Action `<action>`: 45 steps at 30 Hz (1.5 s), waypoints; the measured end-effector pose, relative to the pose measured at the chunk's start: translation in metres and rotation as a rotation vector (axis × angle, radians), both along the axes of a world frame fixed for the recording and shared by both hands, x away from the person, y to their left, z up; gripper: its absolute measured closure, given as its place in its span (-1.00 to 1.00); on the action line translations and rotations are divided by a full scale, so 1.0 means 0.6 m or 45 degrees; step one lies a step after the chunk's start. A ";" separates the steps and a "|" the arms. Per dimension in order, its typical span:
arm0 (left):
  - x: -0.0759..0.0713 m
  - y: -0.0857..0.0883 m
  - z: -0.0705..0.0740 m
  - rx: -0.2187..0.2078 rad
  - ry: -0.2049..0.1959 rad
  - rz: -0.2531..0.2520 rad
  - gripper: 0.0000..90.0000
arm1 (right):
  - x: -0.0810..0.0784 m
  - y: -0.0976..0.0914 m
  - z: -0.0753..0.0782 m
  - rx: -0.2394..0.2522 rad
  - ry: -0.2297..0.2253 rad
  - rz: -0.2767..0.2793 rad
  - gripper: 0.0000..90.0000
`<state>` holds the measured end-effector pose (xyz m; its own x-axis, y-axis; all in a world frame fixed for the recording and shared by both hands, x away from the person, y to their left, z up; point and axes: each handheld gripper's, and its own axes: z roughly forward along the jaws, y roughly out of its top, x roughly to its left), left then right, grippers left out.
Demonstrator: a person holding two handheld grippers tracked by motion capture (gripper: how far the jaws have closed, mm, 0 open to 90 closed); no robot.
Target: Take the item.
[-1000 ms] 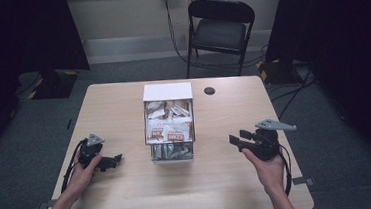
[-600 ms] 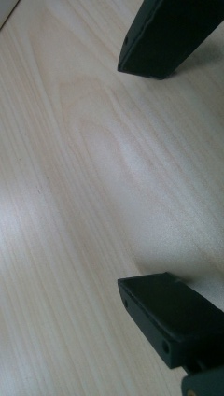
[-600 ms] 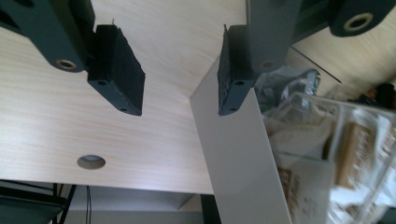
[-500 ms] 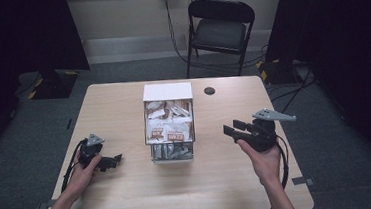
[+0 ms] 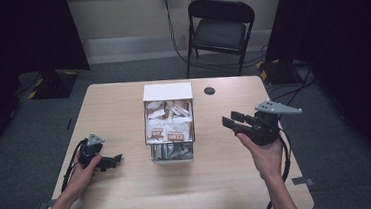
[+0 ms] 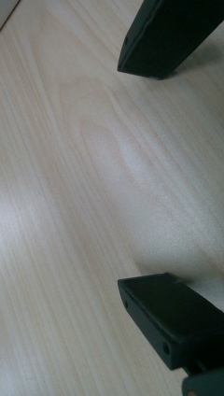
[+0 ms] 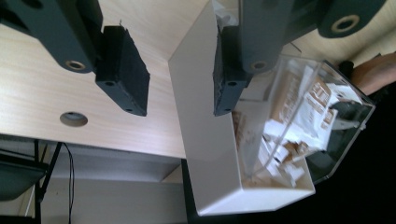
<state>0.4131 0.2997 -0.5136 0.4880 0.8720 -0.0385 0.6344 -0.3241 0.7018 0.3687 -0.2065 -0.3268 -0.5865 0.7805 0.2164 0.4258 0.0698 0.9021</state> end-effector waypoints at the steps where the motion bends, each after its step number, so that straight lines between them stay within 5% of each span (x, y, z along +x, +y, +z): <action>1: 0.000 0.000 0.000 0.000 0.000 -0.001 -1.00 | 0.000 0.000 0.006 0.004 -0.009 0.004 0.24; 9: 0.000 0.000 0.000 0.000 0.000 0.000 -1.00 | -0.010 0.025 0.048 0.047 -0.062 0.122 0.31; 17: 0.000 0.000 0.000 0.000 0.000 0.000 -1.00 | -0.006 0.072 0.066 0.022 -0.080 0.251 0.39; 31: 0.000 0.000 0.000 0.000 0.000 0.000 -1.00 | 0.020 0.161 0.047 -0.078 -0.029 0.429 0.48; 45: 0.000 0.000 0.000 0.000 0.000 0.000 -1.00 | 0.038 0.187 0.023 -0.141 0.001 0.451 0.52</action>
<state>0.4131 0.2997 -0.5136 0.4882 0.8719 -0.0381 0.6342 -0.3245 0.7018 0.3917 -0.0944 -0.3131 -0.8243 0.5480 0.1422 0.3582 0.3104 0.8805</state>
